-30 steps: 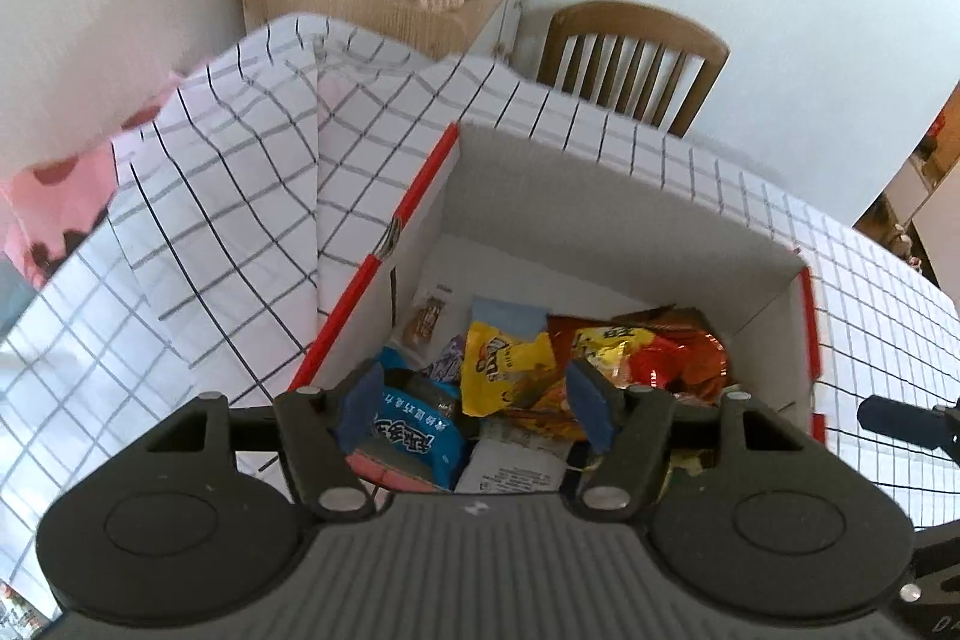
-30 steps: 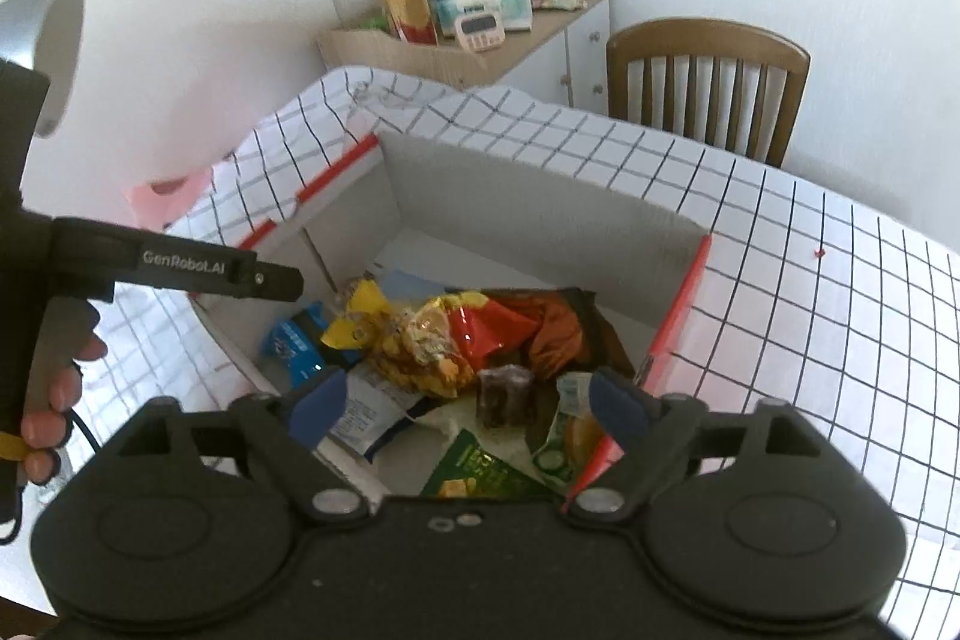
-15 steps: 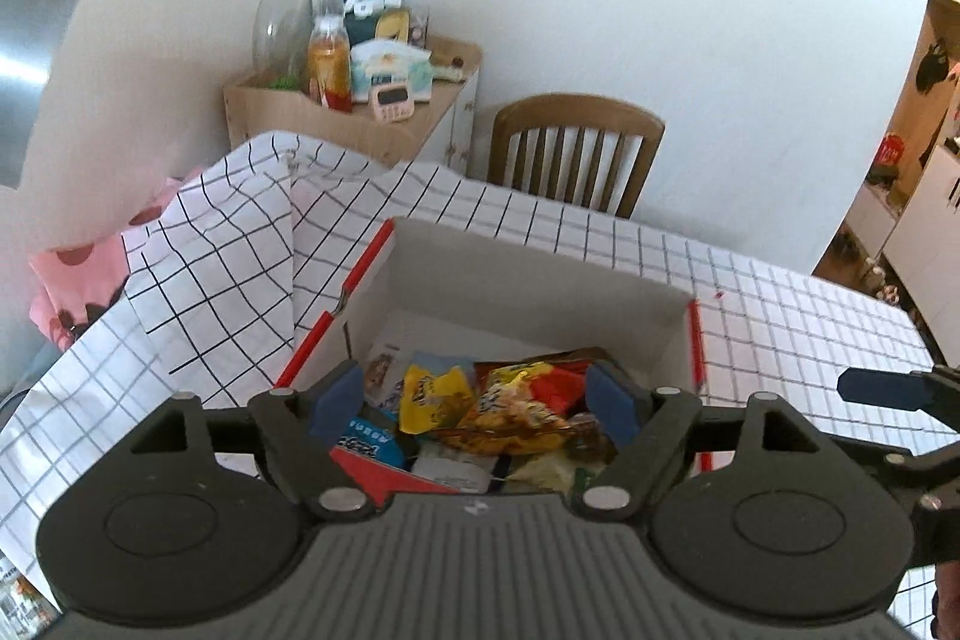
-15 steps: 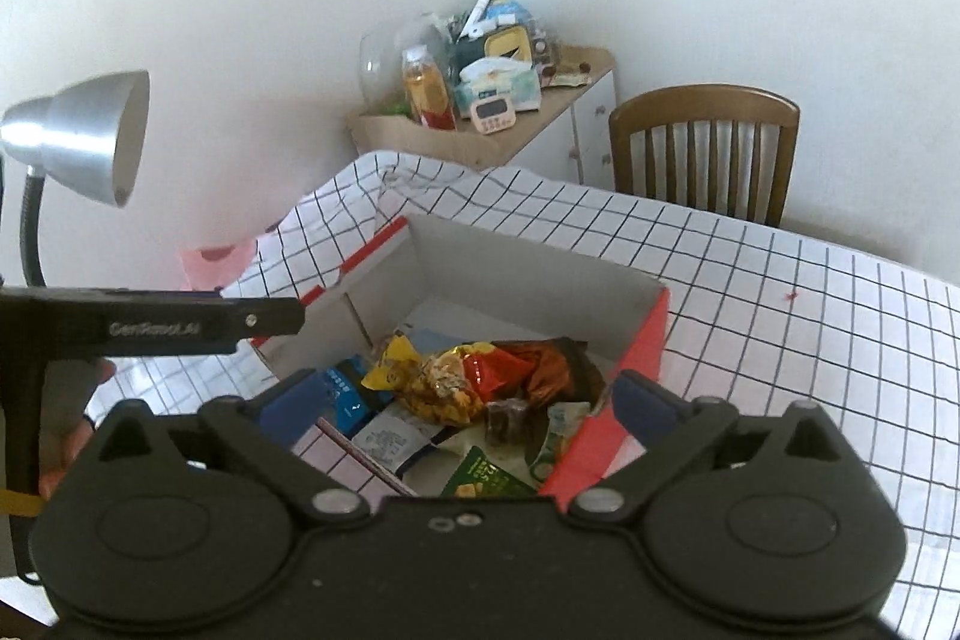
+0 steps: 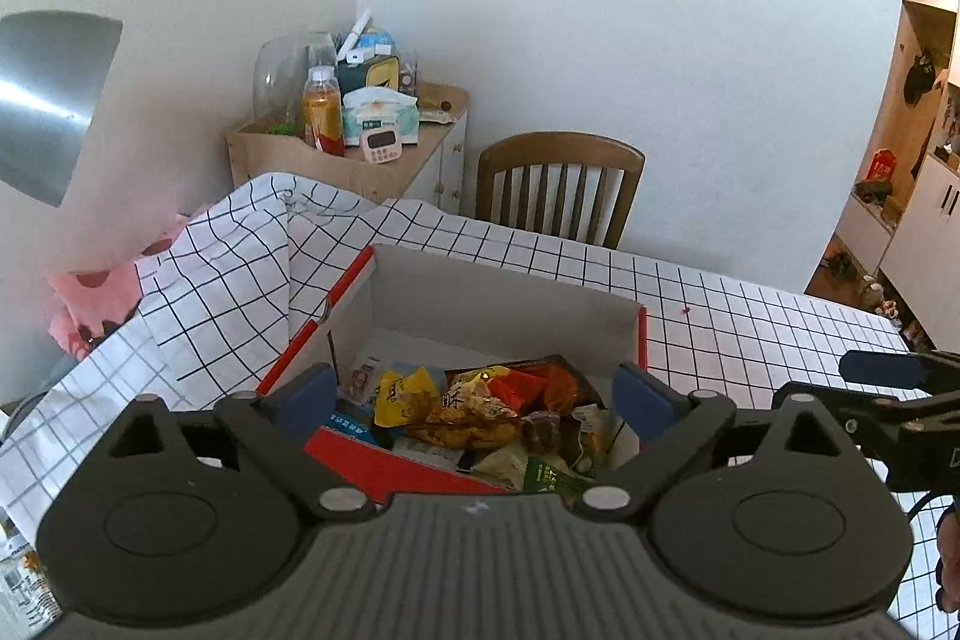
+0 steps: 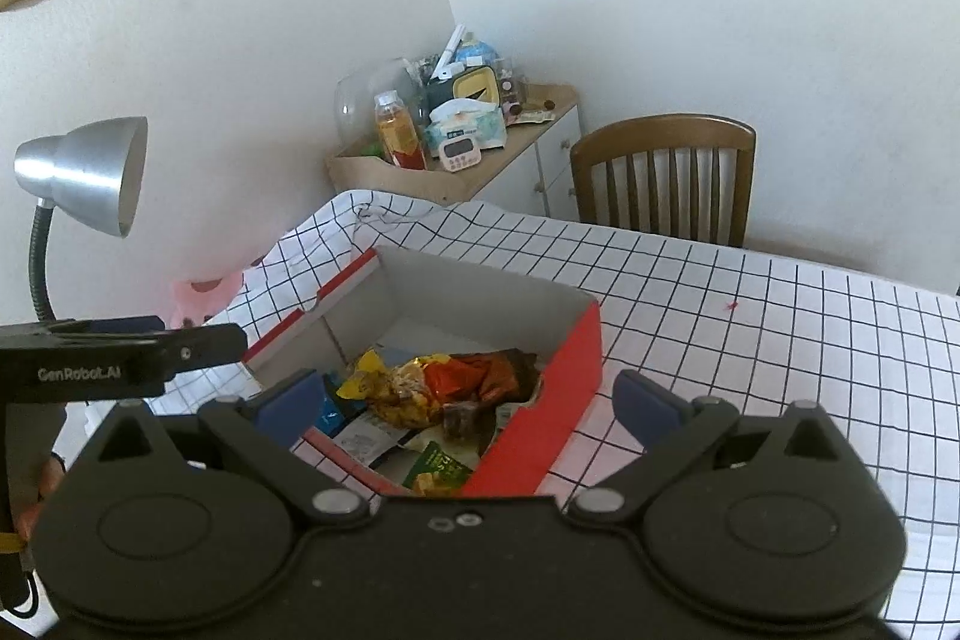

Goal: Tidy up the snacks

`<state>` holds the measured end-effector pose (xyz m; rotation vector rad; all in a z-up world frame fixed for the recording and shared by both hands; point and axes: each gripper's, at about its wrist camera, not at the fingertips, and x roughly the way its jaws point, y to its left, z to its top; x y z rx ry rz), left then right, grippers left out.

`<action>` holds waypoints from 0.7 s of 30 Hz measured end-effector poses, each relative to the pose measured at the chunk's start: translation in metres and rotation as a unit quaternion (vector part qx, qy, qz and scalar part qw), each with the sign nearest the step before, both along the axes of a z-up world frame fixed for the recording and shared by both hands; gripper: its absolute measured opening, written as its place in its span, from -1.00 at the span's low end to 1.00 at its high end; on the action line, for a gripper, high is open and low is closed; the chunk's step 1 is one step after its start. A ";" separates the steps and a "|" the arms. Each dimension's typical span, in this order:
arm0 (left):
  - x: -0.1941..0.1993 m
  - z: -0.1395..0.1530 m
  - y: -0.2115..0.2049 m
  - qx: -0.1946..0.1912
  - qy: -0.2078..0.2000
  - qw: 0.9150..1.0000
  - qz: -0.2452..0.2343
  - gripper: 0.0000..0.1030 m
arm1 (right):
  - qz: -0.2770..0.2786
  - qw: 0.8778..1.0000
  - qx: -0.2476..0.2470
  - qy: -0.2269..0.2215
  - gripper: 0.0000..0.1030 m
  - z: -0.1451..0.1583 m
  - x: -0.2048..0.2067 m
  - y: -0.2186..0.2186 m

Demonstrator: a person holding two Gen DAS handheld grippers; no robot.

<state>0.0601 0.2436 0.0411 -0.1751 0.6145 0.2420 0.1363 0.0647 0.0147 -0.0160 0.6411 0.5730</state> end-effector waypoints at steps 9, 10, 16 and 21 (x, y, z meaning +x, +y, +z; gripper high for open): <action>-0.014 0.003 -0.012 -0.003 -0.013 1.000 -0.006 0.92 | 0.001 1.000 0.003 -0.009 1.00 0.002 -0.008 -0.007; -0.014 0.003 -0.013 -0.004 -0.013 1.000 -0.005 0.92 | 0.001 1.000 0.003 -0.010 1.00 0.002 -0.010 -0.007; -0.017 0.005 -0.019 0.008 -0.012 1.000 0.000 0.92 | 0.003 1.000 0.000 -0.015 1.00 0.004 -0.016 -0.007; -0.019 0.007 -0.020 0.008 -0.014 1.000 -0.006 0.92 | 0.002 1.000 0.002 -0.013 1.00 0.003 -0.020 -0.009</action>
